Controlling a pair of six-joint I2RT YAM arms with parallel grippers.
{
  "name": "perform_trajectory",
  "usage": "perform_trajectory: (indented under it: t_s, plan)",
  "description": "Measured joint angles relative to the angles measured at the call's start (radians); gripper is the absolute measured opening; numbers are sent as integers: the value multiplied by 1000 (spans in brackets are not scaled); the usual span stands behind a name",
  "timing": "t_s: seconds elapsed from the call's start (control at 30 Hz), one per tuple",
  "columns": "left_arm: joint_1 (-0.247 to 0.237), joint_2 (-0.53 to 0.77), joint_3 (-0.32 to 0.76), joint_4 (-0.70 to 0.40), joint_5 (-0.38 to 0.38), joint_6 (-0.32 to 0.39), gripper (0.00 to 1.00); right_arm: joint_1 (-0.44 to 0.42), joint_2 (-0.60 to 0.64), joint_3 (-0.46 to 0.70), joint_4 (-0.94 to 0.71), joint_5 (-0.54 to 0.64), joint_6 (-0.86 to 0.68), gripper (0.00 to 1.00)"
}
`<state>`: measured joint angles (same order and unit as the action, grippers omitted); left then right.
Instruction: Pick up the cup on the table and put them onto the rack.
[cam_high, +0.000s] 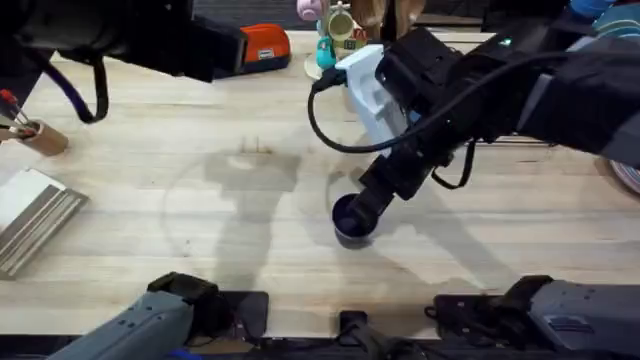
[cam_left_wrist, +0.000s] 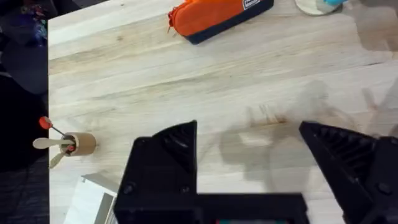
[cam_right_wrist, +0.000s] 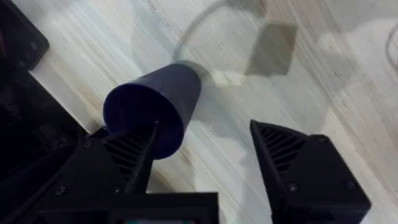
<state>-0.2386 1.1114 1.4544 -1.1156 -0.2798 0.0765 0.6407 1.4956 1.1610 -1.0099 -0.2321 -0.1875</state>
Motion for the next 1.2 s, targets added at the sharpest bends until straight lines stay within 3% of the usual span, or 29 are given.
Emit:
perform_trajectory:
  t_s: [0.33, 0.53, 0.73, 1.2]
  plan:
    - [0, 0, 0, 0, 0, 1, 993, 1, 5, -2, 0, 0, 12, 831]
    - [0, 0, 0, 0, 0, 3, 993, 1, 41, -6, 1, 0, 19, 708]
    - [0, 0, 0, 0, 0, 3, 993, 1, 43, -8, 0, 0, 28, 62]
    - [0, 0, 0, 0, 0, 3, 992, -3, 8, 33, -74, 0, 61, 32]
